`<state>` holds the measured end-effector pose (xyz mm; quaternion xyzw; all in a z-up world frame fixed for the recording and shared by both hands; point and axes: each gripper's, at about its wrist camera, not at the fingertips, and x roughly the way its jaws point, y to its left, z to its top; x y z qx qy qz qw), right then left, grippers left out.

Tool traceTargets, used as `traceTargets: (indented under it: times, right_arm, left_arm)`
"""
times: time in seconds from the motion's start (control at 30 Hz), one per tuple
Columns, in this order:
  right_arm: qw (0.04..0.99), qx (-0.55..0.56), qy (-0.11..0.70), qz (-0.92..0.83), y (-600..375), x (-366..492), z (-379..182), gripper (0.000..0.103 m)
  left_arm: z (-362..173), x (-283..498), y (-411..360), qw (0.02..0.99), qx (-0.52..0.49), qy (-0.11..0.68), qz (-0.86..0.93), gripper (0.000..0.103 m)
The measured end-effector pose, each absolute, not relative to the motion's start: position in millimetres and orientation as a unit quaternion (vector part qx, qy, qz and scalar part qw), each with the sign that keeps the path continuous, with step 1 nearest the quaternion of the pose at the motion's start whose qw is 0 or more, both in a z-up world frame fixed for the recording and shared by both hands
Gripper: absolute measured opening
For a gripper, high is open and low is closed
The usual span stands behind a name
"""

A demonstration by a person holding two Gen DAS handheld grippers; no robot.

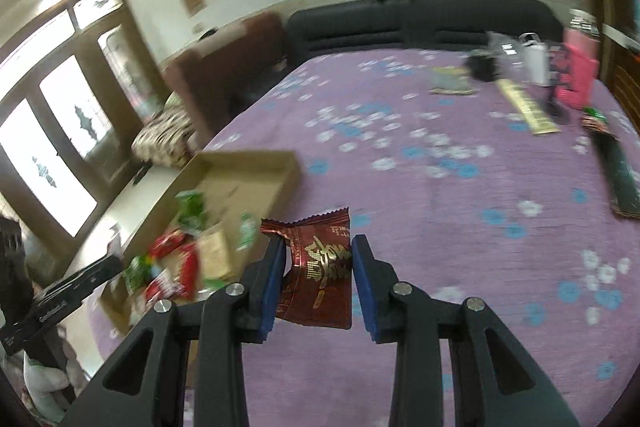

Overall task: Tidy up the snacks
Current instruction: 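Carry the candy and packet over the box and open both grippers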

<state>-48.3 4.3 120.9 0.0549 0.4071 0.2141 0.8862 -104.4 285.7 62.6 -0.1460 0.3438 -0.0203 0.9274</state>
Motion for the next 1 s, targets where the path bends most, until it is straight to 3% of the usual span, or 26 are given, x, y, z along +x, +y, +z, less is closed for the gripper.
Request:
traceTargets:
  times: [0.43, 1.0]
  right_arm:
    - [0.861, -0.01, 0.426, 0.278, 110, -52, 111, 0.033]
    - [0.851, -0.022, 0.455, 0.26, 149, -7, 88, 0.033]
  left_arm:
    - [63, -85, 294, 0.93, -0.111, 0.351, -0.004, 0.023]
    - [46, -48, 306, 0.917, -0.105, 0.385, 0.001, 0.023]
